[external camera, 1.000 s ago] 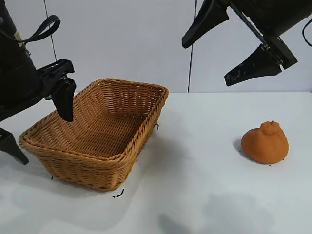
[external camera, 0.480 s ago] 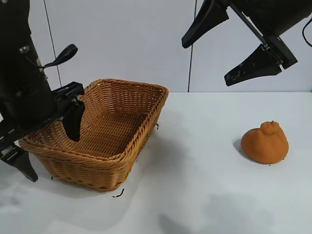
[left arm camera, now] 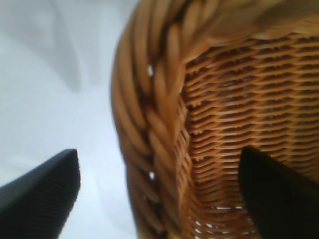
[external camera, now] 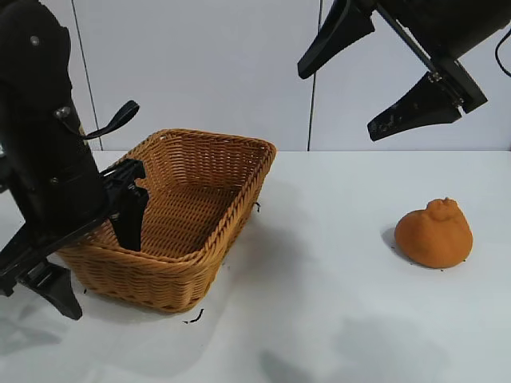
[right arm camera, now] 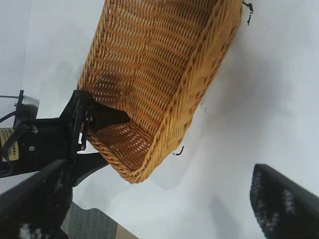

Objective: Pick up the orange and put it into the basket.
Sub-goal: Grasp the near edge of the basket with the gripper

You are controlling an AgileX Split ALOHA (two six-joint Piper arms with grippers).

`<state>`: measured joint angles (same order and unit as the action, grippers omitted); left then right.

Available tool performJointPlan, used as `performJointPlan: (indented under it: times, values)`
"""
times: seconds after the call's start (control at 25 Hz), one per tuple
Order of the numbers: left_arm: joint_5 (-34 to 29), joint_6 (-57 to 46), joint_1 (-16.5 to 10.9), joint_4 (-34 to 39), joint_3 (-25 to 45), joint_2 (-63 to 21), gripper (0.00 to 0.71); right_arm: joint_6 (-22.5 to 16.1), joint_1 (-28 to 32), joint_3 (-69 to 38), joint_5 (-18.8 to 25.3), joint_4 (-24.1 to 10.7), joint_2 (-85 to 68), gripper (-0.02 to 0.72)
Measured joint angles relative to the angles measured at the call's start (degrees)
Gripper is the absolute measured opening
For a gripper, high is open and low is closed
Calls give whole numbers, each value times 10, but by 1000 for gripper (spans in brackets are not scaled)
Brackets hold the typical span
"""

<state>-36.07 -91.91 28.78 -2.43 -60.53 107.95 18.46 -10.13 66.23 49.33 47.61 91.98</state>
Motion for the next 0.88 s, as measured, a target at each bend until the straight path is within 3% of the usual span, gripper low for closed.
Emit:
performJointPlan:
  times: [0.16, 0.68, 0.88]
  values:
    - [0, -12, 0, 0, 1, 1, 589, 0, 0, 0, 0, 0, 0, 696]
    - [2, -27, 0, 0, 1, 1, 235, 0, 0, 0, 8, 1, 0, 696]
    - [0, -40, 0, 0, 2, 1, 138, 0, 0, 0, 8, 1, 0, 696]
